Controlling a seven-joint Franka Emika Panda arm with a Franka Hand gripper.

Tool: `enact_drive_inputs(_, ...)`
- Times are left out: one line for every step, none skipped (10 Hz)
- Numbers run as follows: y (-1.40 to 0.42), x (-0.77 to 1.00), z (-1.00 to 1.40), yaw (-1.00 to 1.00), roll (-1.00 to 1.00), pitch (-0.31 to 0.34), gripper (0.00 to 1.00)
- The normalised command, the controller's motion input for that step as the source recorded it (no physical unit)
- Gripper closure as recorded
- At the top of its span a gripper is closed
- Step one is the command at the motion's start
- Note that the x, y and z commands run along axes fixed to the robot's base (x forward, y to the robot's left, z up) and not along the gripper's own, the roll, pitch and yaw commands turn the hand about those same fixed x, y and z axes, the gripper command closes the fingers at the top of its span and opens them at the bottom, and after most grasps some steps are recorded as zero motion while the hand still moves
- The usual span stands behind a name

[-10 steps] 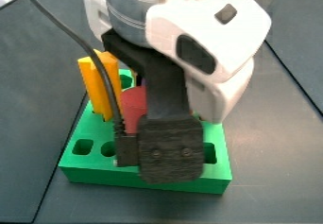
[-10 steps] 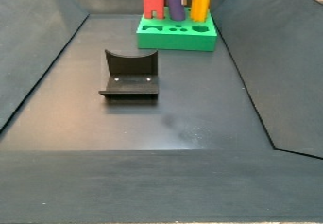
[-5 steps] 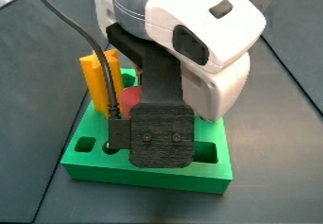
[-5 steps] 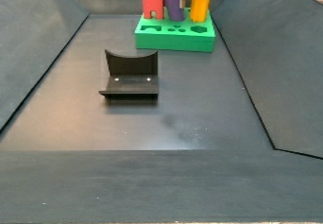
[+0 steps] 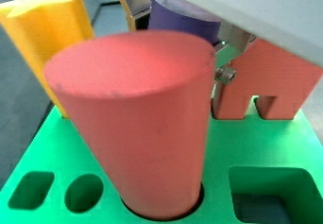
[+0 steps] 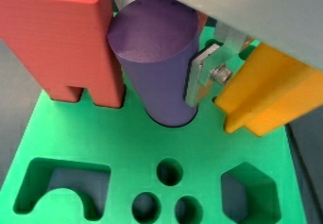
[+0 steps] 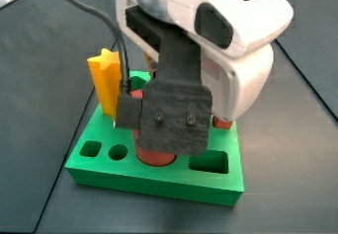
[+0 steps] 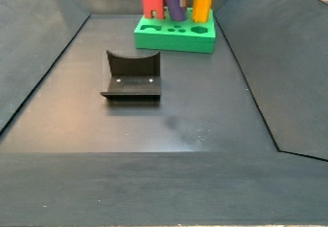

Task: Pick up the round object. Move up. Place the round object on the fixture. Regrasp the round object. Move to above the board. Insert the round object.
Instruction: Insert the round object.

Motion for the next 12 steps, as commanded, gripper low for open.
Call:
enact_drive_inputs(0.19,0.0,-0.13,-0.38,-0.47,-0.227,1.0)
enact_drive_inputs(0.3,-0.15,-0.44,-0.31,-0.35,-0.136,1.0)
enact_drive_inputs(0.31,0.0,-0.73,-0.14,-0.16,0.139,1.0)
enact_drive_inputs(0.11,-0.16,-0.87,-0.42,-0.14,0.0,1.0)
enact_drive_inputs(0.04,-0.21,-0.52,-0.76,-0.08,-0.286,1.0)
enact_drive_inputs(0.0,0.0,-0.27,-0.82,-0.17,-0.396,1.0)
enact_drive_inputs(0.12,0.17,0.0,-0.55,-0.31,-0.497,1.0)
enact_drive_inputs(0.17,0.23,0.0,-0.45,-0.36,-0.5,1.0)
enact_drive_inputs(0.27,0.0,0.0,-0.25,-0.29,-0.5,1.0)
enact_drive_inputs(0.36,0.03,0.0,-0.16,-0.26,-0.5,1.0)
enact_drive_inputs(0.45,0.0,0.0,-0.23,0.0,-0.5,1.0)
enact_drive_inputs(0.11,-0.07,0.0,-0.31,0.28,-0.5,1.0)
